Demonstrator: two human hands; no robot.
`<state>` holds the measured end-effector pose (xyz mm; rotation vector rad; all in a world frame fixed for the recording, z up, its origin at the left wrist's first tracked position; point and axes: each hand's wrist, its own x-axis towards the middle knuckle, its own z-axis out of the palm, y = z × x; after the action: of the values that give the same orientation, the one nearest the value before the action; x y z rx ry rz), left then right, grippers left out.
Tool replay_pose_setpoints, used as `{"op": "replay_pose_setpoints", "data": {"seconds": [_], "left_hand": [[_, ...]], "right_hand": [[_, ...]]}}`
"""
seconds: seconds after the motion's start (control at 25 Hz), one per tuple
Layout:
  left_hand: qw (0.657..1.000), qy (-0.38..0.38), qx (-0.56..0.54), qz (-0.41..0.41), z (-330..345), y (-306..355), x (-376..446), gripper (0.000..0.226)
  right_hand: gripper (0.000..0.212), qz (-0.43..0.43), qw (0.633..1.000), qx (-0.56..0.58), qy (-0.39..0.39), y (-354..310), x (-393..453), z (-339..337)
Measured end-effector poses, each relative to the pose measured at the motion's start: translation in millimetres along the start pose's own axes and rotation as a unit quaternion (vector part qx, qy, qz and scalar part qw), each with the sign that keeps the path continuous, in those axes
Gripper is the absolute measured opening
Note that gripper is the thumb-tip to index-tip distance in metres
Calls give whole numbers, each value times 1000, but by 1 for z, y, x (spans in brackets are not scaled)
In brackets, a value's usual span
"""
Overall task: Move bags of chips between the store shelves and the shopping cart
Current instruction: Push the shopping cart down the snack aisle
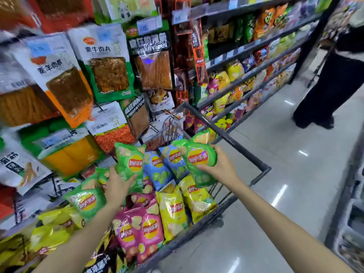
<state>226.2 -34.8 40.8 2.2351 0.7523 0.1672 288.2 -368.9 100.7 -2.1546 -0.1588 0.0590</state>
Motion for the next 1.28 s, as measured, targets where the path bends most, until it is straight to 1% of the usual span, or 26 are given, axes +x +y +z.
{"op": "replay_pose_setpoints", "data": {"seconds": [0.12,0.24,0.36,0.44,0.52,0.64,0.76,0.88,1.04,1.16,1.28], "left_hand": [[997,17,-49,57,6,58,-25,84],[990,7,-100,104,33,111,-49,81],[980,-24,-131,149,75,171,-79,81],[969,-50,-145,193,103,211,-95,82],[955,-87,-168,231,132,250,-110,80],[938,-112,-167,284,180,309,-130,77],[917,-153,-185,318,236,369,-150,77],[900,-200,-193,335,292,419,-161,78],[880,-254,-192,353,373,494,-150,80],[864,-276,-198,372,424,559,-123,79],[853,-286,-208,383,461,619,-101,75]], "right_hand": [[83,-13,1000,14,19,9,-6,-49],[85,-16,999,27,29,28,-16,-96],[86,-8,997,29,70,55,-30,-153],[88,6,994,31,108,72,-41,-191],[83,21,989,42,142,89,-52,-224],[78,50,980,50,187,121,-64,-271],[77,86,967,48,235,159,-68,-320],[73,108,959,51,257,190,-64,-365],[67,125,949,46,286,235,-28,-437],[66,132,944,35,302,261,25,-496],[65,115,943,43,309,272,79,-537]]}}
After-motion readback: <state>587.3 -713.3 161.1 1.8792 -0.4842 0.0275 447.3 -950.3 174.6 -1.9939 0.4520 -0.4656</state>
